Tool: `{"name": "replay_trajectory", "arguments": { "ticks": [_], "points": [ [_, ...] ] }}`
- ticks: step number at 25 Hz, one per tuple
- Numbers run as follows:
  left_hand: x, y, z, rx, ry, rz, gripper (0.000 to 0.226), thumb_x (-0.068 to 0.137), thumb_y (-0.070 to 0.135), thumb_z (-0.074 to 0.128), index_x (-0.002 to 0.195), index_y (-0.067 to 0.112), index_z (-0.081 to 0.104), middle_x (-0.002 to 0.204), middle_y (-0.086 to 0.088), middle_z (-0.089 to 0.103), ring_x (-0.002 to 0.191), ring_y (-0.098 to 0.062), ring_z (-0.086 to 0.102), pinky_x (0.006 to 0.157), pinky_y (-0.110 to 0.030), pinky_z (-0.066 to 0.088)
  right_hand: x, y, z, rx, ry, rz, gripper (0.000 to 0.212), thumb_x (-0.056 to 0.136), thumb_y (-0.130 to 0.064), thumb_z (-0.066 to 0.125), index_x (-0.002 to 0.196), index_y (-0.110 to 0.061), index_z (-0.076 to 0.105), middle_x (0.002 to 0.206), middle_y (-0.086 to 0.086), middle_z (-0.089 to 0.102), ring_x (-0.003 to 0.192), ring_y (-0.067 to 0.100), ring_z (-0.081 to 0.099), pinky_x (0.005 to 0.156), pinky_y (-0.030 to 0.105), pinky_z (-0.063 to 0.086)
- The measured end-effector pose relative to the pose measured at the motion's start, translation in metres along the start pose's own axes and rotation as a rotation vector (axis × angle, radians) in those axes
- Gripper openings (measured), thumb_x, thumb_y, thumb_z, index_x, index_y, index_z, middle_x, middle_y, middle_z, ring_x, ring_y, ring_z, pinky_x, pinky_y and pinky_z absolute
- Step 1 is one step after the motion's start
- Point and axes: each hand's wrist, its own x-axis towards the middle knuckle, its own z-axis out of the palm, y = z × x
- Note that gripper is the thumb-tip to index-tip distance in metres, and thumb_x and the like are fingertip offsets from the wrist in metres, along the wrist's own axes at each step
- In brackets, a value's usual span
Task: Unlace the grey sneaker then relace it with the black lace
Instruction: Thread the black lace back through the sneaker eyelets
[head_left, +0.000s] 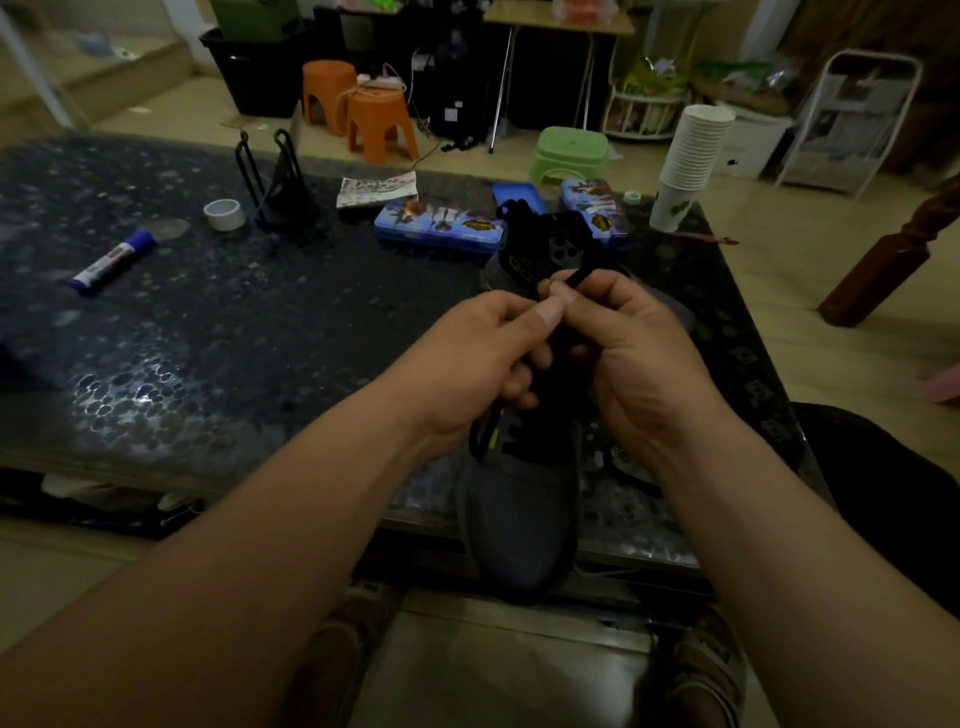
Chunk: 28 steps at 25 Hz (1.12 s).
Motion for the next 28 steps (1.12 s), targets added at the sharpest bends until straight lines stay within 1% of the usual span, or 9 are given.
{"name": "replay_trajectory", "arguments": {
  "ticks": [3,8,10,14,17,20,23,25,28],
  "points": [
    [-0.003,0.006,-0.013,0.187,0.085,0.025,0.021,0.108,0.026,0.053,0.093,0.013,0.059,0.059,0.005,0.044,0.045,-0.007,0.033,0.044,-0.021,0.030,0.006,-0.002,-0.005,0.003,0.049,-0.013,0.011,0.097,-0.017,0.068,0.087,-0.019,0.064,0.077,-0.005,0.064,0.062,0.005,0.053,0.059,0.023,0.039],
    [-0.001,0.010,-0.019,0.235,0.055,0.063,0.016,0.107,0.022,0.054,0.110,0.010,0.065,0.086,-0.007,0.069,0.066,-0.012,0.056,0.066,-0.035,0.055,0.009,-0.009,-0.008,-0.317,0.020,-0.156,0.019,0.094,-0.016,0.072,0.079,-0.023,0.063,0.071,-0.010,0.063,0.065,0.004,0.057,0.063,0.023,0.044],
    [0.000,0.014,-0.014,0.175,0.047,0.095,0.018,0.109,0.024,0.052,0.106,0.009,0.062,0.073,0.000,0.060,0.054,-0.007,0.046,0.050,-0.021,0.043,0.009,-0.011,-0.004,-0.391,-0.033,-0.186,0.017,0.095,-0.017,0.070,0.080,-0.020,0.064,0.071,-0.007,0.063,0.065,0.004,0.057,0.063,0.022,0.046],
    [0.008,0.009,-0.022,0.307,0.190,0.179,0.023,0.106,0.028,0.057,0.091,0.016,0.069,0.049,0.018,0.043,0.046,-0.001,0.037,0.047,-0.016,0.030,0.021,-0.017,-0.014,-0.501,0.013,-0.138,0.024,0.103,-0.035,0.058,0.094,-0.022,0.076,0.091,-0.005,0.074,0.084,0.008,0.064,0.077,0.028,0.049],
    [0.009,-0.003,-0.021,0.317,0.202,0.195,0.017,0.104,0.023,0.061,0.098,0.015,0.074,0.053,0.019,0.056,0.049,0.004,0.048,0.051,-0.010,0.038,0.045,-0.013,-0.035,-1.176,-0.045,-0.217,0.039,0.098,-0.056,0.053,0.108,-0.027,0.078,0.099,-0.006,0.074,0.094,0.011,0.068,0.082,0.032,0.052],
    [0.013,-0.014,-0.018,0.491,0.180,0.297,0.012,0.104,0.024,0.061,0.096,0.023,0.071,0.083,0.007,0.070,0.076,-0.004,0.062,0.072,-0.025,0.051,0.055,-0.008,-0.038,-1.637,-0.158,-0.097,0.052,0.090,-0.075,0.047,0.111,-0.037,0.074,0.108,0.003,0.054,0.115,0.030,0.051,0.099,0.045,0.047],
    [0.019,-0.024,-0.019,0.668,0.177,0.296,0.012,0.105,0.031,0.056,0.095,0.028,0.062,0.078,0.008,0.060,0.069,-0.008,0.054,0.066,-0.036,0.046,0.054,-0.013,-0.033,-1.591,-0.182,-0.172,0.032,0.091,-0.063,0.062,0.104,-0.035,0.069,0.108,0.004,0.043,0.114,0.028,0.042,0.096,0.041,0.044],
    [0.022,-0.028,-0.022,0.722,0.199,0.279,0.014,0.106,0.033,0.053,0.094,0.027,0.058,0.073,0.005,0.055,0.064,-0.011,0.049,0.060,-0.038,0.043,0.049,-0.016,-0.035,-1.307,-0.238,-0.274,0.022,0.093,-0.045,0.071,0.096,-0.023,0.068,0.100,0.003,0.055,0.094,0.016,0.053,0.079,0.032,0.044],
    [0.023,-0.028,-0.024,0.705,0.231,0.304,0.014,0.106,0.034,0.052,0.095,0.026,0.058,0.077,0.002,0.059,0.072,-0.018,0.055,0.067,-0.049,0.051,0.043,-0.013,-0.039,-1.090,-0.346,-0.135,0.024,0.097,-0.036,0.070,0.098,-0.012,0.067,0.088,0.007,0.067,0.075,0.023,0.062,0.071,0.036,0.046]
  ]
}}
